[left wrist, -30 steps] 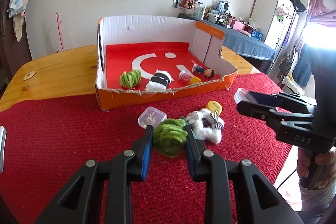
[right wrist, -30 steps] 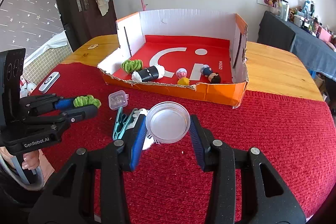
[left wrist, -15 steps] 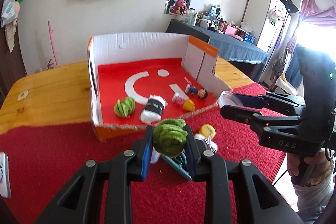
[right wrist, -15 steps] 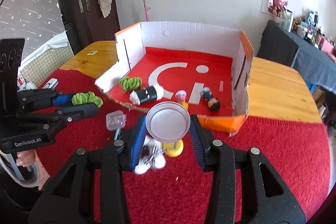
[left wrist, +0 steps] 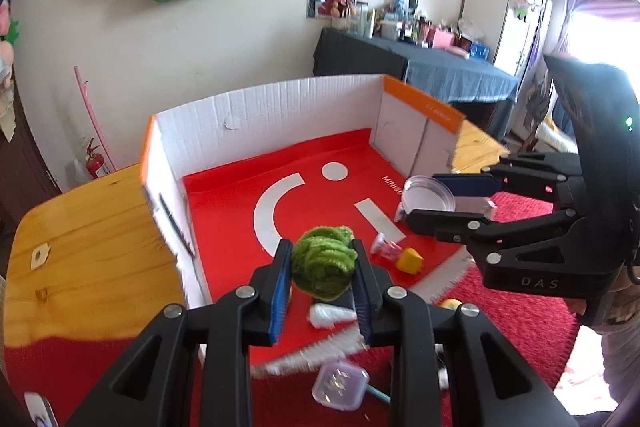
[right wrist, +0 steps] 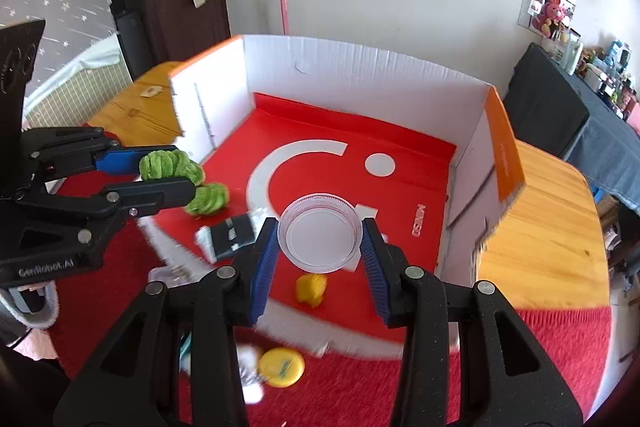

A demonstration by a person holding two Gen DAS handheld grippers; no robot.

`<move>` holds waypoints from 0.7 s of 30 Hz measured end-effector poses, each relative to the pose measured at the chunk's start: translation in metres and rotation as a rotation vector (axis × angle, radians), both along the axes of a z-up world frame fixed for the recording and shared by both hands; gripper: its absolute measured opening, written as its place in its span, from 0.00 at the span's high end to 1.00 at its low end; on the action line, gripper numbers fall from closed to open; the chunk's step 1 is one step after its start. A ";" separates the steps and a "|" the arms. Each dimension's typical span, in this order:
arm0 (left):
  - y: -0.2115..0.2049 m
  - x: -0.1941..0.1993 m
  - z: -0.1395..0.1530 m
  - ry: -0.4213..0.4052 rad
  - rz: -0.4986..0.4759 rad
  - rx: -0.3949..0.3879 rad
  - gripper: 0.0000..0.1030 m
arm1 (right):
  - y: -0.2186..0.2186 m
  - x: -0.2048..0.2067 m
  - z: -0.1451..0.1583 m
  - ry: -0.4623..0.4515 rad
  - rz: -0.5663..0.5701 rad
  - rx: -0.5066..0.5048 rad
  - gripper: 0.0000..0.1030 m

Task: Organize objects
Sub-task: 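Carry the yarn ball into the orange box with the left tool while the right tool carries the dish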

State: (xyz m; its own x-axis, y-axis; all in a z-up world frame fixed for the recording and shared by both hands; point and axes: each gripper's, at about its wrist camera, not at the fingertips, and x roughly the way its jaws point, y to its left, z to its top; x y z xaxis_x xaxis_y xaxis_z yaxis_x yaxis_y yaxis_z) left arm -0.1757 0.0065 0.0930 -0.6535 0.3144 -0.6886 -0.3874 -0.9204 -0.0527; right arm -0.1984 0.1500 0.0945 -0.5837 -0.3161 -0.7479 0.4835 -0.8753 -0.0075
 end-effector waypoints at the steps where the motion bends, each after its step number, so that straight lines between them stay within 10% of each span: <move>1: 0.002 -0.005 -0.001 -0.004 -0.002 -0.013 0.72 | -0.002 -0.005 -0.002 -0.010 0.007 0.010 0.62; 21: 0.019 -0.077 -0.050 -0.162 -0.054 -0.174 0.72 | -0.009 -0.080 -0.044 -0.213 0.059 0.127 0.62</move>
State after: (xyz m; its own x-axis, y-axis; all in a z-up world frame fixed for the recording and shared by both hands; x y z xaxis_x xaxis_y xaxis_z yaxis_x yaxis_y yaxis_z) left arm -0.2531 0.0256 0.0433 -0.5159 0.2136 -0.8296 -0.4357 -0.8992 0.0394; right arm -0.2783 0.1407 0.0501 -0.3920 -0.2402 -0.8880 0.5360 -0.8442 -0.0082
